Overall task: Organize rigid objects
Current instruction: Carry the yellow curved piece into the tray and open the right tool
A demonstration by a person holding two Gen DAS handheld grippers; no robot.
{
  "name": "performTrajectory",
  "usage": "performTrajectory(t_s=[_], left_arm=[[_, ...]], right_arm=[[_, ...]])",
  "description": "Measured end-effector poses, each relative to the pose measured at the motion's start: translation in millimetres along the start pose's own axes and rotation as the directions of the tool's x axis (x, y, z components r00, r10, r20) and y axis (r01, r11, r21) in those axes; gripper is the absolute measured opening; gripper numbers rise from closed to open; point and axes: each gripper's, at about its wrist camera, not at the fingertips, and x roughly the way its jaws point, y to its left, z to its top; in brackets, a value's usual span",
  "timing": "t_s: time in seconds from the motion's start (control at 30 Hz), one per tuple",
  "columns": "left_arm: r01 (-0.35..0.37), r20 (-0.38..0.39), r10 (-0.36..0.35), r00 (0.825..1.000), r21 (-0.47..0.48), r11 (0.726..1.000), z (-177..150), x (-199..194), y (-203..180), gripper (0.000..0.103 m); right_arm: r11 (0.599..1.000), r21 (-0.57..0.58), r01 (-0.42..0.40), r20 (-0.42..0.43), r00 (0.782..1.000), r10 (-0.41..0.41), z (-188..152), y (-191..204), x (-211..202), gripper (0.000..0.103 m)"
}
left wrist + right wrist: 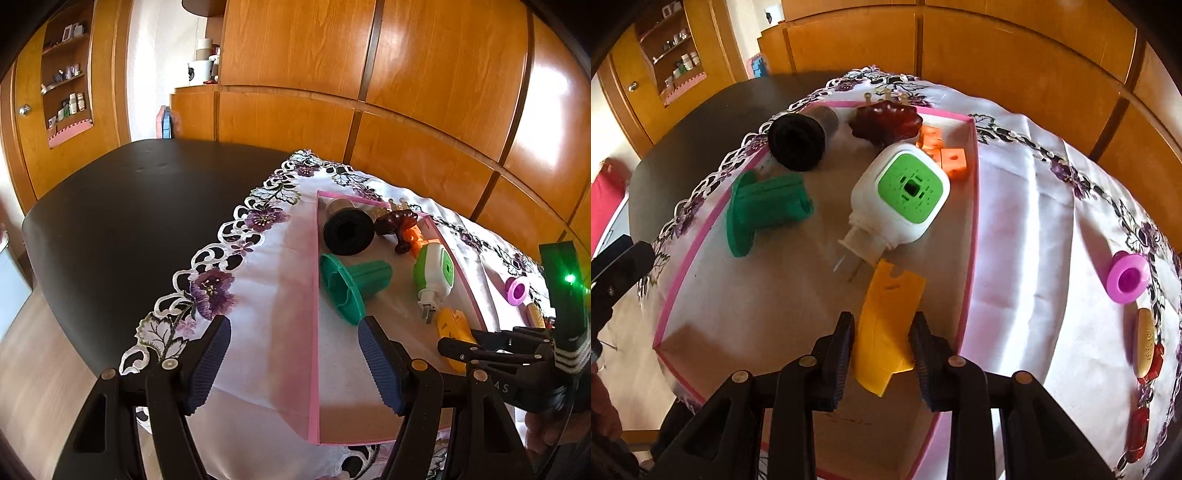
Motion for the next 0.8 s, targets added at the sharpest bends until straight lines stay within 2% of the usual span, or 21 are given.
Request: performTrajectory(t_s=[0.2, 0.43, 0.6, 0.8], left_arm=[[0.002, 0.003, -0.002, 1.0, 0.013, 1.0, 0.1, -2.5, -4.3, 0.072], [0.004, 0.008, -0.005, 1.0, 0.037, 0.999, -0.5, -7.1, -10.8, 0.072], [-0.008, 0.009, 0.007, 1.0, 0.057, 0.998, -0.1, -8.8, -17.3, 0.072], [0.0, 0.013, -0.001, 1.0, 0.084, 0.996, -0.7, -12.4, -27.2, 0.073]], right_arm=[[0.999, 0.023, -0.029, 0.057, 0.998, 0.028, 0.4, -0.3, -15.2, 0.038], [0.998, 0.047, -0.043, 0.14, 0.989, 0.036, -0.7, -13.8, -44.5, 0.04], [0.995, 0.1, -0.029, 0.194, 0.981, 0.009, 1.2, -35.9, -62.6, 0.04], [0.982, 0.181, 0.048, 0.227, 0.97, -0.089, -6.8, -84.4, -85.8, 0.04]])
